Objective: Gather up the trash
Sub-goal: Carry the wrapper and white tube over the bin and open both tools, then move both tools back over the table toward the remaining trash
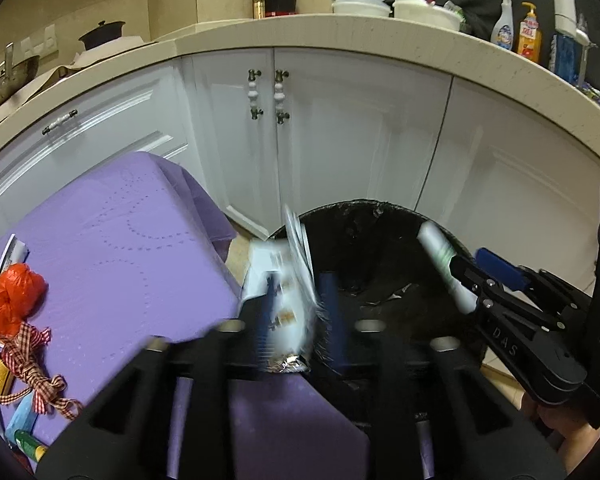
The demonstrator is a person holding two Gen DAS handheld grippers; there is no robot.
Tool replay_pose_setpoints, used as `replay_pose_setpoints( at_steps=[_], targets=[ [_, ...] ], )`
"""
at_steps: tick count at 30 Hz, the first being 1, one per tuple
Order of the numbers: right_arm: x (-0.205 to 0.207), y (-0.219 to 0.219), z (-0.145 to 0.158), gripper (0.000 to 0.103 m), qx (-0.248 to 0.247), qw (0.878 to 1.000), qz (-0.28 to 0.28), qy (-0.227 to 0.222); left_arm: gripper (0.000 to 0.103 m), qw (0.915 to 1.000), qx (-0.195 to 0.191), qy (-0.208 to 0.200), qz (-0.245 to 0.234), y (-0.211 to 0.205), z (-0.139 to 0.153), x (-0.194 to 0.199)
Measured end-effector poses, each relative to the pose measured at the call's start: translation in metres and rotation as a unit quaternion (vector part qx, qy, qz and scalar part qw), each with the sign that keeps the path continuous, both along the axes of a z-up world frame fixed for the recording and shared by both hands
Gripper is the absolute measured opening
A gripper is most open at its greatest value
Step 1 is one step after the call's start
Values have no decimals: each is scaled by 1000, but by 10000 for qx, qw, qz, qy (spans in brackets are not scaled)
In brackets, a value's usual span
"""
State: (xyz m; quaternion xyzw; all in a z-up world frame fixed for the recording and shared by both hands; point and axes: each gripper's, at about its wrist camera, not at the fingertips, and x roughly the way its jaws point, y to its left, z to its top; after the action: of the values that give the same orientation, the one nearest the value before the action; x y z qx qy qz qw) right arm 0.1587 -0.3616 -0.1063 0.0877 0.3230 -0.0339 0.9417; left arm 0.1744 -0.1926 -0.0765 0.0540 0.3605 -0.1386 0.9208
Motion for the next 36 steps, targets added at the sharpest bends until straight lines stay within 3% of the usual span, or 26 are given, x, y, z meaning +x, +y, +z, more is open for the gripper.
replay_pose_setpoints(
  at_steps=[1,13,25,36],
  targets=[
    [0,-1,-1,46,-6,10000,-19,0,52,10000,-43,-10,15,0,1,2],
    [-18,14,15,51,-48,9999,43,-91,55,9997,-118,-153,154,29,19,-18],
    [-52,94,41,54,-24,9961,821,-330,55,9940,-13,-372,1029,137,41,-85],
    [-81,186,43,54,-123,9808,1911,-361,59,9755,66,-444,2152,243,43,-148]
  ],
)
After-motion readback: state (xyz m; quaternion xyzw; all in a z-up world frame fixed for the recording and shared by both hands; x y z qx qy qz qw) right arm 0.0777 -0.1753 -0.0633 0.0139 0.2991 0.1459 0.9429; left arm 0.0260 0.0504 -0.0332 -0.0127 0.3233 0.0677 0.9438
